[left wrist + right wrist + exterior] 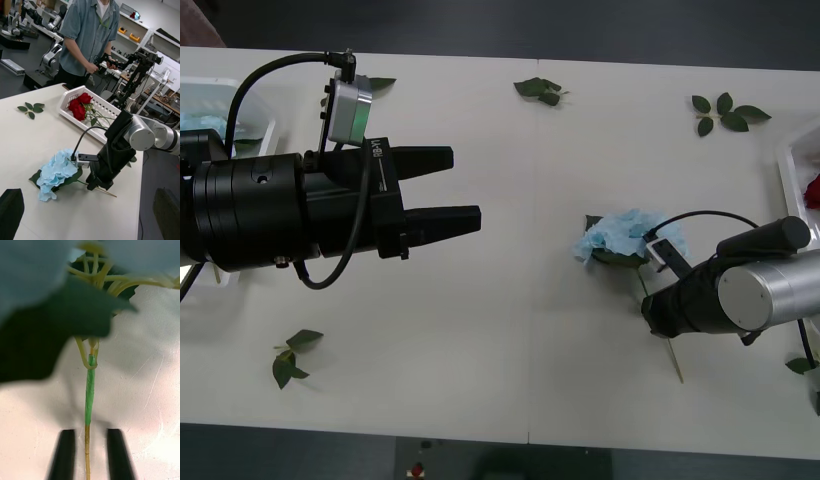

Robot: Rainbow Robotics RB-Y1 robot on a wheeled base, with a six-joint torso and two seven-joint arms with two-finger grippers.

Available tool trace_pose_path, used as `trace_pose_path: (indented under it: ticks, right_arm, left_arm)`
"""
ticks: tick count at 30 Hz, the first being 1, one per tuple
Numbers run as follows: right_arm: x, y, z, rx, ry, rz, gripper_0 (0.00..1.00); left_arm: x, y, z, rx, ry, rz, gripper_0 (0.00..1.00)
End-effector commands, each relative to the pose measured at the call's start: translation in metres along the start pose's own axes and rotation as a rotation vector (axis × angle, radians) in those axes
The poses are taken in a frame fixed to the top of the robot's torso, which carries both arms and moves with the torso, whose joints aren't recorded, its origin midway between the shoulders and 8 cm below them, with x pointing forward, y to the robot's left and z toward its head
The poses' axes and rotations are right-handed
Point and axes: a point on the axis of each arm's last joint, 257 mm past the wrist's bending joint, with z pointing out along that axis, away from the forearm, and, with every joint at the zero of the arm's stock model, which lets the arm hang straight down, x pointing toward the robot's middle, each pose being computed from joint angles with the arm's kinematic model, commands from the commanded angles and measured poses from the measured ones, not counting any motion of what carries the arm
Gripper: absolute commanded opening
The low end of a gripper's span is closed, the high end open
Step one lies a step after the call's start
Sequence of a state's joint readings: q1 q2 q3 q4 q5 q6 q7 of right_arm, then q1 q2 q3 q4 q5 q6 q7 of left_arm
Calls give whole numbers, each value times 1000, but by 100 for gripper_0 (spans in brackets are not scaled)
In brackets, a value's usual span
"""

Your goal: Put the red flowers into the right box and the blue flowers into the left box

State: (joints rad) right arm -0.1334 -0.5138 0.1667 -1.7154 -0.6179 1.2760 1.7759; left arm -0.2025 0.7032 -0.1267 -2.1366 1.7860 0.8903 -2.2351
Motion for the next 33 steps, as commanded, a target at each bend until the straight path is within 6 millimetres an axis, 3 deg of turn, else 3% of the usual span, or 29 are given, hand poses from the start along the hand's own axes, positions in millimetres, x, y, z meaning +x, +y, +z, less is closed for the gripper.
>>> trace_pose_path:
  ticks: [1, 8, 14, 22, 33]
  right_arm:
    - [-26, -1, -10, 12, -54, -48, 0]
    - [-40, -7, -27, 14, -95, -34, 0]
    - [-52, -3, -54, -62, -133, 15, 0]
    - [-85, 16, -103, -217, -278, -33, 0]
    - [-138, 65, -186, -469, -580, -230, 0]
  left_arm:
    - [-10, -4, -3, 2, 2, 115, 100]
    - [-10, -4, -3, 2, 2, 115, 100]
    - [-10, -4, -3, 2, 2, 115, 100]
    - [-10, -4, -3, 2, 2, 115, 100]
    - [-10, -4, -3, 2, 2, 115, 100]
